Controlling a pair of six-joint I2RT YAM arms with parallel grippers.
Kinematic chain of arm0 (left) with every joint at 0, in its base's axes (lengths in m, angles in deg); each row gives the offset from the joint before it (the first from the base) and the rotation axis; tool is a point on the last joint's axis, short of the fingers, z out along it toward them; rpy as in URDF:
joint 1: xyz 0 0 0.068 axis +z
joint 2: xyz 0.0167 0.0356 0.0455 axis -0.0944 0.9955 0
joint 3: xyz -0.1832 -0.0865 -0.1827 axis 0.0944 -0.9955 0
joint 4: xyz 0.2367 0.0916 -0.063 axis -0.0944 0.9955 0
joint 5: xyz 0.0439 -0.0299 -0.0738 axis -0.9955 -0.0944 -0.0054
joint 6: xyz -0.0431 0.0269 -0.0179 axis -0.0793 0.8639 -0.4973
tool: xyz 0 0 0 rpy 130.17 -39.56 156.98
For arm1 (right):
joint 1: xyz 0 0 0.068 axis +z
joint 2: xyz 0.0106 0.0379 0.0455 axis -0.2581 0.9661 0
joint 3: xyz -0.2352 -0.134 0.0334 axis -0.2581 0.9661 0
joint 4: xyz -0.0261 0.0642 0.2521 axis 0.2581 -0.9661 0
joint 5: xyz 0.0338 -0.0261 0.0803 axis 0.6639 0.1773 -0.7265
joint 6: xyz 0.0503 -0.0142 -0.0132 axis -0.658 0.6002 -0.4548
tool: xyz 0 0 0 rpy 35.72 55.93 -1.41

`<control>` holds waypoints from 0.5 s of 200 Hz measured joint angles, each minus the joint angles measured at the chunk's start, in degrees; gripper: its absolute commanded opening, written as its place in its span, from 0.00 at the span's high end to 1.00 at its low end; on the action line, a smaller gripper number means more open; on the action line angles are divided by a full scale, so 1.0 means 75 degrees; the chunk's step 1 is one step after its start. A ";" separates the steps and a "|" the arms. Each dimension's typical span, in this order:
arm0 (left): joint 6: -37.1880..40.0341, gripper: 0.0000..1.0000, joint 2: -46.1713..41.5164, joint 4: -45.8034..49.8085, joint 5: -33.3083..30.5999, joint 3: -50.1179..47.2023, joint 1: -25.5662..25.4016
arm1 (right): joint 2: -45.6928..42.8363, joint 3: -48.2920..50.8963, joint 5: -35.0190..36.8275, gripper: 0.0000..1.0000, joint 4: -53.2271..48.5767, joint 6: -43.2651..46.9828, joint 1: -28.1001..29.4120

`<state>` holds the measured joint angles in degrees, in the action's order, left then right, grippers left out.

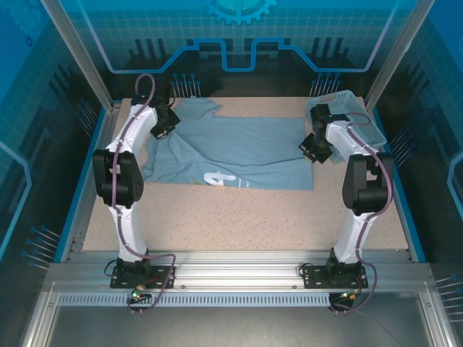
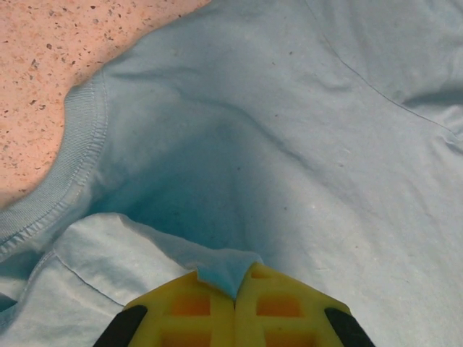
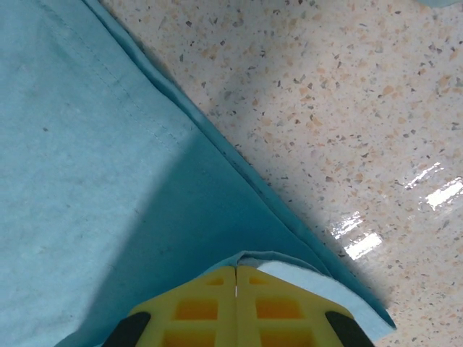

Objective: Fold and stack the t-shirts

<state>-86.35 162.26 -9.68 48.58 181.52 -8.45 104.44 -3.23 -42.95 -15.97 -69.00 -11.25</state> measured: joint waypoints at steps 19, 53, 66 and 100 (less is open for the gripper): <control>0.0032 1.00 0.0114 0.0023 0.0003 0.0131 0.0061 | 0.0114 -0.0105 0.0000 1.00 -0.0032 0.0003 0.0000; 0.0055 1.00 0.0431 0.0009 0.0006 0.0460 0.0085 | 0.0364 -0.0236 0.0003 1.00 -0.0079 0.0006 0.0000; 0.0064 1.00 0.0516 0.0017 0.0006 0.0542 0.0085 | 0.0431 -0.0318 0.0006 1.00 -0.0117 0.0006 0.0000; 0.0192 1.00 0.0731 0.0029 0.0015 0.0944 0.0085 | 0.0568 -0.0612 0.0058 1.00 -0.0210 0.0009 0.0000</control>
<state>-84.91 167.75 -9.46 48.69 188.60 -7.81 108.70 -7.82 -42.52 -17.55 -68.93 -11.25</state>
